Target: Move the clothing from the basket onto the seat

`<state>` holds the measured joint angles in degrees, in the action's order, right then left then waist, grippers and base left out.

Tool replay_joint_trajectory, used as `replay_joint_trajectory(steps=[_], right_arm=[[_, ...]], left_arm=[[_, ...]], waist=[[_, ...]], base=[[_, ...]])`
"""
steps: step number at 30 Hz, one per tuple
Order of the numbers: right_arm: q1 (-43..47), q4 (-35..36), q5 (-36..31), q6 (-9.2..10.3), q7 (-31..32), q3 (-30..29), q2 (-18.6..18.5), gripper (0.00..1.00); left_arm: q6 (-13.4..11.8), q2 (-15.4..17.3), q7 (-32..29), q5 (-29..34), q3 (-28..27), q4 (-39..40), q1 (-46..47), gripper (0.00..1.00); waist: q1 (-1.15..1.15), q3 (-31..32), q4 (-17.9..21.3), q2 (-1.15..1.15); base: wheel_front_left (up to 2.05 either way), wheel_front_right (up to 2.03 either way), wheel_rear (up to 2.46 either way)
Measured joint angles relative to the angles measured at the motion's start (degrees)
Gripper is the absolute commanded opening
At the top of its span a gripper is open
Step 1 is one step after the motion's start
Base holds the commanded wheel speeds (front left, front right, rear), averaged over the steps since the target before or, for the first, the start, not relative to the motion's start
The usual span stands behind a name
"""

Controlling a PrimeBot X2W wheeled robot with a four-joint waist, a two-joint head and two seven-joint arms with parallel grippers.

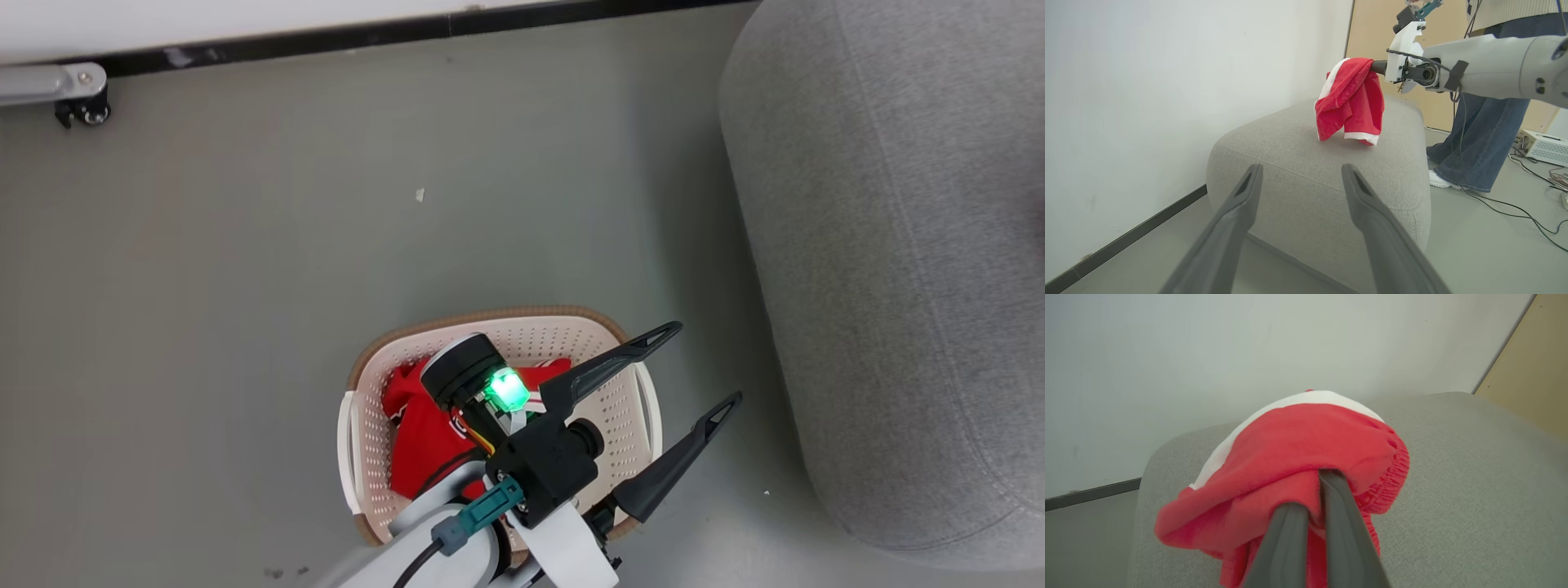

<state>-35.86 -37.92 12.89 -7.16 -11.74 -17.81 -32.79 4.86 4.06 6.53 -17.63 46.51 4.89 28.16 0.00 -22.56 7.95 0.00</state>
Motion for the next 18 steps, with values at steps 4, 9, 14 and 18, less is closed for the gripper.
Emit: replay_joint_trajectory(steps=[4,9,14,18], right_arm=[[0.27,-3.9,0.12,0.0,-0.55,-2.32,2.15,0.0],[1.09,-6.42,0.9,0.0,-0.7,-3.18,4.67,0.0],[1.5,-7.61,3.98,0.0,-1.25,-3.0,6.31,0.0],[1.62,-7.6,6.0,0.0,-1.4,-1.71,6.7,0.29]], left_arm=[[0.01,0.0,-0.46,0.1,0.37,0.02,1.12,1.0],[0.1,-0.01,-0.49,0.12,0.46,0.03,2.27,1.0],[0.34,-0.04,-0.51,0.55,0.55,-0.11,4.17,1.0],[0.35,0.02,-0.48,0.6,0.44,-0.73,4.91,1.0]], waist=[[0.0,-1.76,-0.84,0.0],[0.0,-3.73,-1.6,0.0],[0.0,-5.67,-1.91,0.0],[0.0,-6.61,-1.61,0.0]], base=[[0.0,0.0,0.0],[0.0,0.0,0.0],[0.0,0.0,0.0],[0.0,0.0,0.0]])
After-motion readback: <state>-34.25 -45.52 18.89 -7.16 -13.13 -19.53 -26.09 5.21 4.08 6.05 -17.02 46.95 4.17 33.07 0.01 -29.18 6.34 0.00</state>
